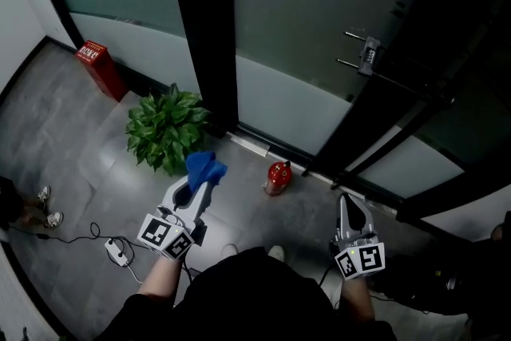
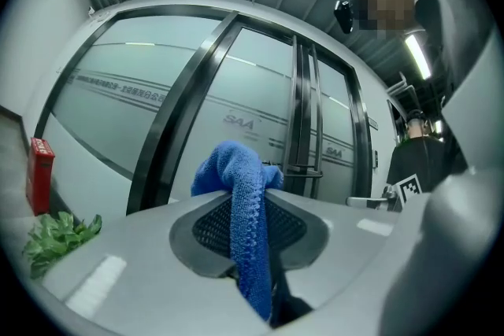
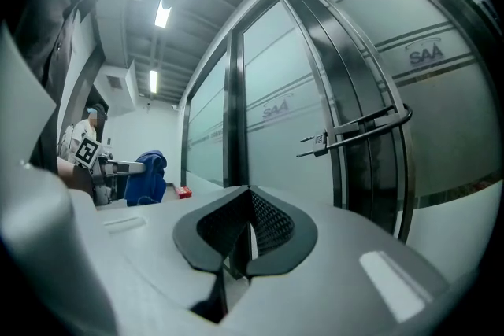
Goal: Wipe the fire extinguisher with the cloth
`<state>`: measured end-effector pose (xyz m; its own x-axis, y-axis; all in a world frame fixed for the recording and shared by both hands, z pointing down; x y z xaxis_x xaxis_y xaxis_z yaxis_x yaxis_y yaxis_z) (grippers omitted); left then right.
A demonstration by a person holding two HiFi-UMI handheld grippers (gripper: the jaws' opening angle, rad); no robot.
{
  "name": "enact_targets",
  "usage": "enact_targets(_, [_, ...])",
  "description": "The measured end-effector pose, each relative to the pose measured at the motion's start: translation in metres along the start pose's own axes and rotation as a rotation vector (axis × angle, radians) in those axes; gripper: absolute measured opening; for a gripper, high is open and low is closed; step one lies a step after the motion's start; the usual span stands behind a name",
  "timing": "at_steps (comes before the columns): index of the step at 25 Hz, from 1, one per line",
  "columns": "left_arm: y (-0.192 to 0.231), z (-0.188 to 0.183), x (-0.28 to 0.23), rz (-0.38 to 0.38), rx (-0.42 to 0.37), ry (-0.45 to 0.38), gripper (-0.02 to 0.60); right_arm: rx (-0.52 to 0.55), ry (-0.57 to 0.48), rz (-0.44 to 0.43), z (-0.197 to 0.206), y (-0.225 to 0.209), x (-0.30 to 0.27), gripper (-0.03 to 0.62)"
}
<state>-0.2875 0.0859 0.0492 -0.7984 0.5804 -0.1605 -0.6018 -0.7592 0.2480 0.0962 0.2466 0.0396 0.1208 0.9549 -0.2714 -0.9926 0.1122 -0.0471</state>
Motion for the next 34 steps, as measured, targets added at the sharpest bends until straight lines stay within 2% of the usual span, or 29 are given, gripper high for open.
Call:
enact_targets(8, [-0.011,0.007,-0.013,0.059,-0.017,0.03,0.064,0.004,0.02,0.014,0.003,0.002,0.0,0.0])
enact_targets(23, [-0.006,0.011,-0.018,0.054,-0.019,0.028,0.064,0.032,0.04,0.004,0.009,-0.005,-0.005,0.0])
enact_targets(29, [-0.002,0.01,-0.019,0.053,0.045,0.02,0.064,0.031,0.052,-0.024,0.011,-0.002,-0.013,0.0])
enact_targets(34, [0.001,0.011,-0.02,0.039,0.06,0.034,0.064,0.028,0.048,-0.034,0.01,-0.001,-0.018,0.0])
Point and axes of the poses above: the fingertips, and each gripper's own axes: x backward along the fingers, y to its left, z out of its underside, the point moved 10 cm from there along x, backward along the fingers, and after that the axes turned 15 degrees about y, right-handed, at the moved point
